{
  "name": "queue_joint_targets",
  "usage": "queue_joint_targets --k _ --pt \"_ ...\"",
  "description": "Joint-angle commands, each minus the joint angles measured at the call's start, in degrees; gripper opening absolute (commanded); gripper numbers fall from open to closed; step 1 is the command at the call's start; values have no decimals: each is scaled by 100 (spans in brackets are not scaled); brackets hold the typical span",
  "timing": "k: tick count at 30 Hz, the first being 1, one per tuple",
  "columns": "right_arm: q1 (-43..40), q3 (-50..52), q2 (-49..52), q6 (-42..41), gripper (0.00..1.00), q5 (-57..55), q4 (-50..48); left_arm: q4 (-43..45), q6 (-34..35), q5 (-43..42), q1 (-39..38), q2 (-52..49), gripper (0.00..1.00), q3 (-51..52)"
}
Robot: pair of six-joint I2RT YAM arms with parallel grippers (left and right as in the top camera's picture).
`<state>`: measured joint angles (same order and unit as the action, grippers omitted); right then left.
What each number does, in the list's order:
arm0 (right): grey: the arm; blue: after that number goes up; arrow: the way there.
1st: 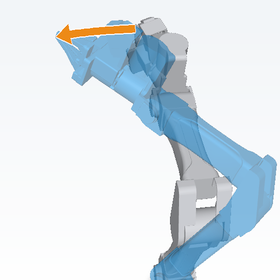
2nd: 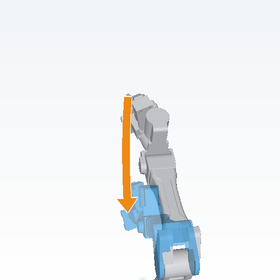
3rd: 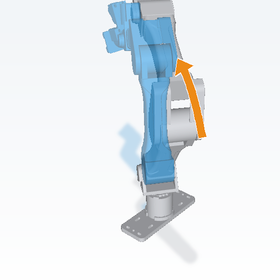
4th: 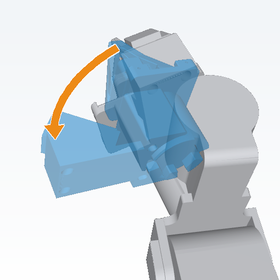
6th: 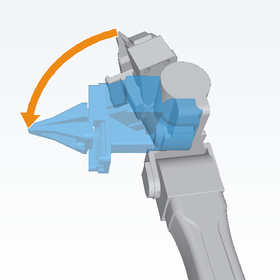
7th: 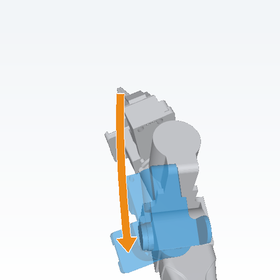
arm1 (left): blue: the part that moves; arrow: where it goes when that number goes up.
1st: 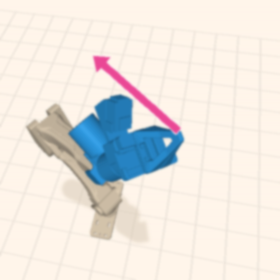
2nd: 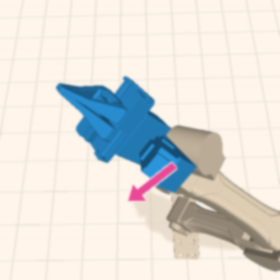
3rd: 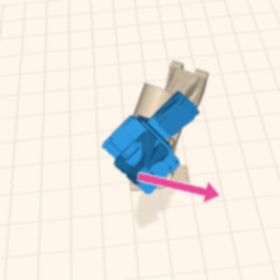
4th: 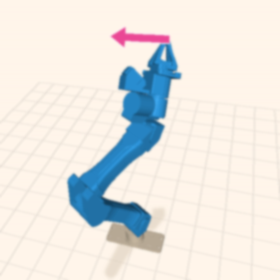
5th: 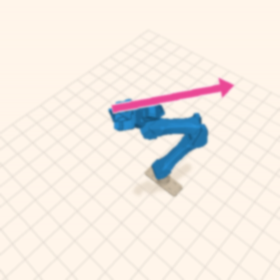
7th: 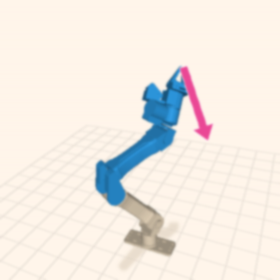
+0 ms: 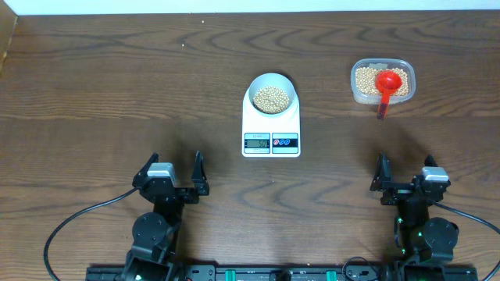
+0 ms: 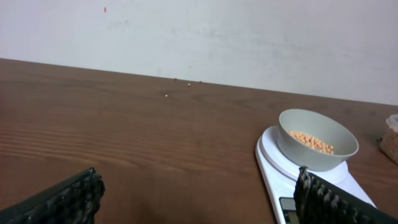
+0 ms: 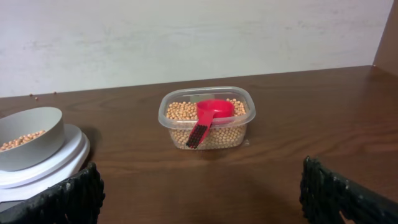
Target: Scoop item into bowl and weigh 50g on scale
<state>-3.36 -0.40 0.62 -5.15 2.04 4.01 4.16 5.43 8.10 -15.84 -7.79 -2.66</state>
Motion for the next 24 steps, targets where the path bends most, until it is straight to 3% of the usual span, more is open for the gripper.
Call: queue_joint_targets --k 1,9,24 --pt "46 9 -26 55 99 -42 28 26 -131 -9 37 149 100 234" --pt "46 9 -24 55 99 -42 28 -756 -129 -11 341 616 100 243" --pt "46 9 -24 55 99 -42 28 -776 -127 -15 457 772 100 243"
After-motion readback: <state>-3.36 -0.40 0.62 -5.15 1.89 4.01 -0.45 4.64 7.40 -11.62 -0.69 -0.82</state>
